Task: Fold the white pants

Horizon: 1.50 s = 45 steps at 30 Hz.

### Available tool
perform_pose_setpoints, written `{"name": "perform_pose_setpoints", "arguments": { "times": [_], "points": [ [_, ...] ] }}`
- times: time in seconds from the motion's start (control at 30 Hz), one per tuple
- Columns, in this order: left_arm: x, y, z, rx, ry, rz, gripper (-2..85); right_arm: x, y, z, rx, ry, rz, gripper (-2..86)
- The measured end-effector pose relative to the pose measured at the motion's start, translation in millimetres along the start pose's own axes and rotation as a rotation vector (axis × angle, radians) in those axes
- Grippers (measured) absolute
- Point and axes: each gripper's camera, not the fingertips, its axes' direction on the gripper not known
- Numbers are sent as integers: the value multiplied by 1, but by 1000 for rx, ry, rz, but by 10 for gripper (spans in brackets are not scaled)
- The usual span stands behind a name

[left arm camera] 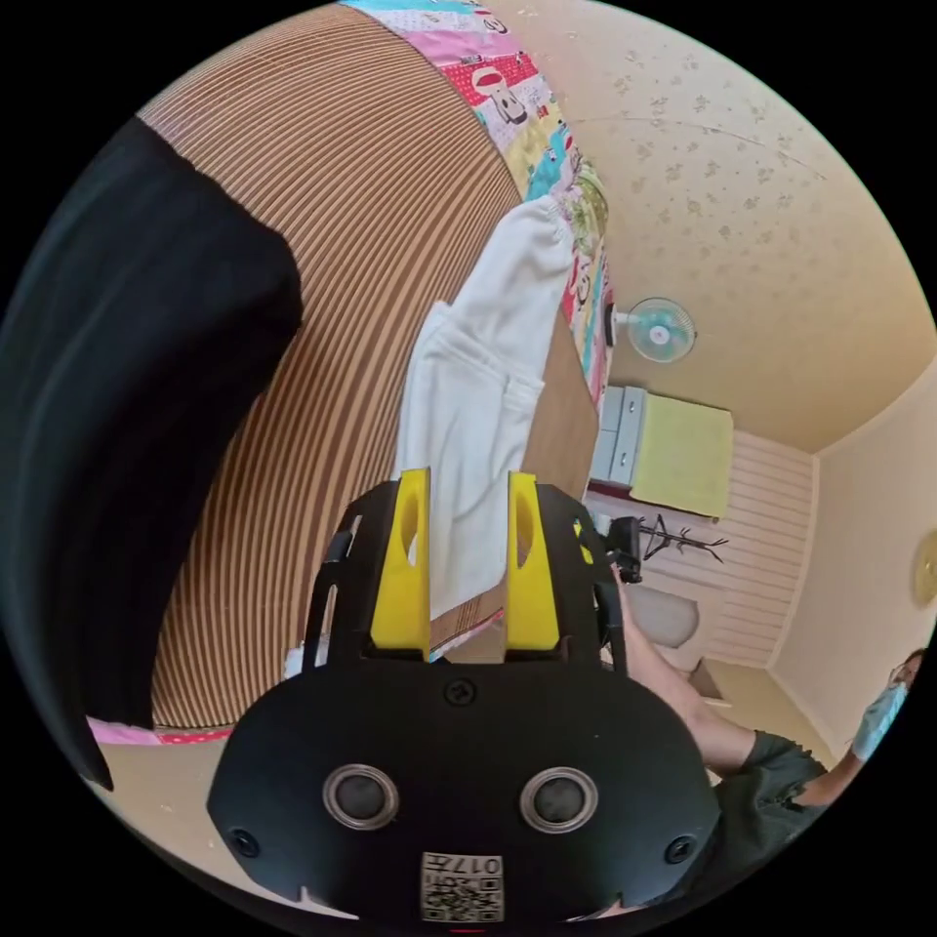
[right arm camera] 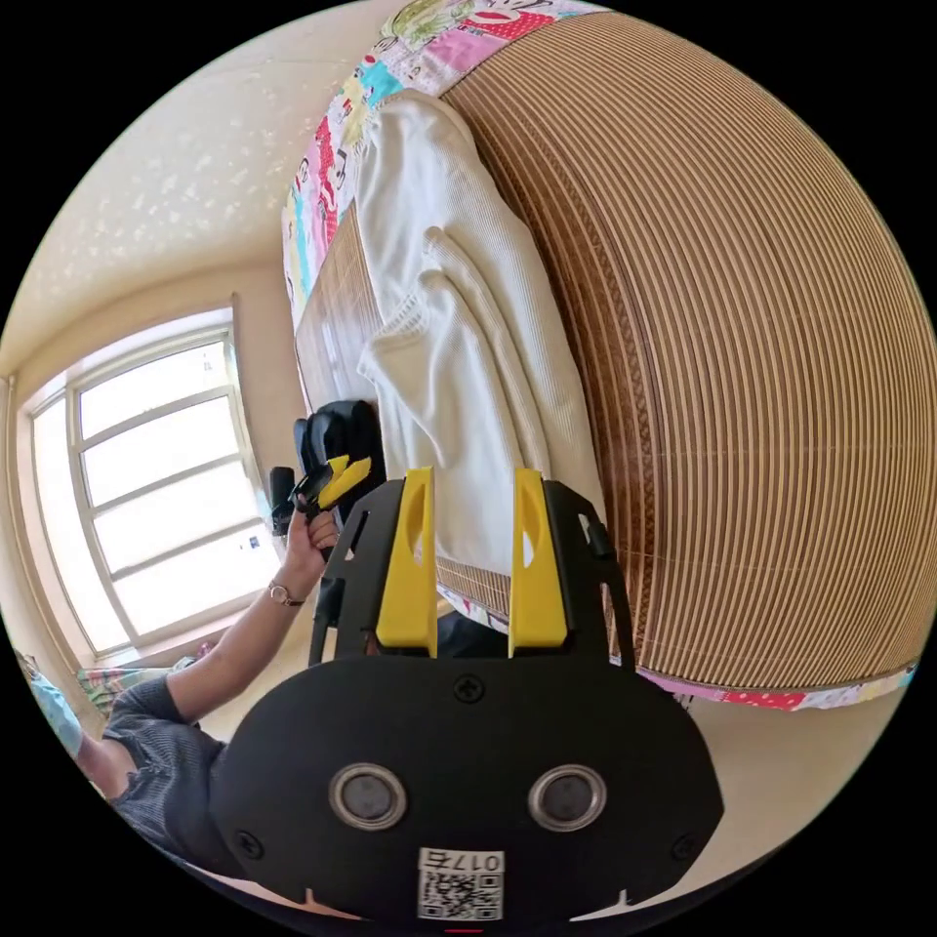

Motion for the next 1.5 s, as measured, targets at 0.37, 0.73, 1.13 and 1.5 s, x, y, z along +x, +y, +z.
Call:
{"name": "perform_pose_setpoints", "arguments": {
  "times": [0.37,0.73,1.13,1.5],
  "points": [
    [25,-48,68,55,-98,47,125,-46,-68,27,8,222,-187,148],
    [75,-68,65,-34,-32,324,47,-32,-29,-2,116,24,-144,39],
    [41,-77,41,-49,-13,170,137,41,8,-28,137,-38,10,143],
    [-13,25,58,-394,28,135,159,114,46,14,-135,-122,121,152]
  ]
}}
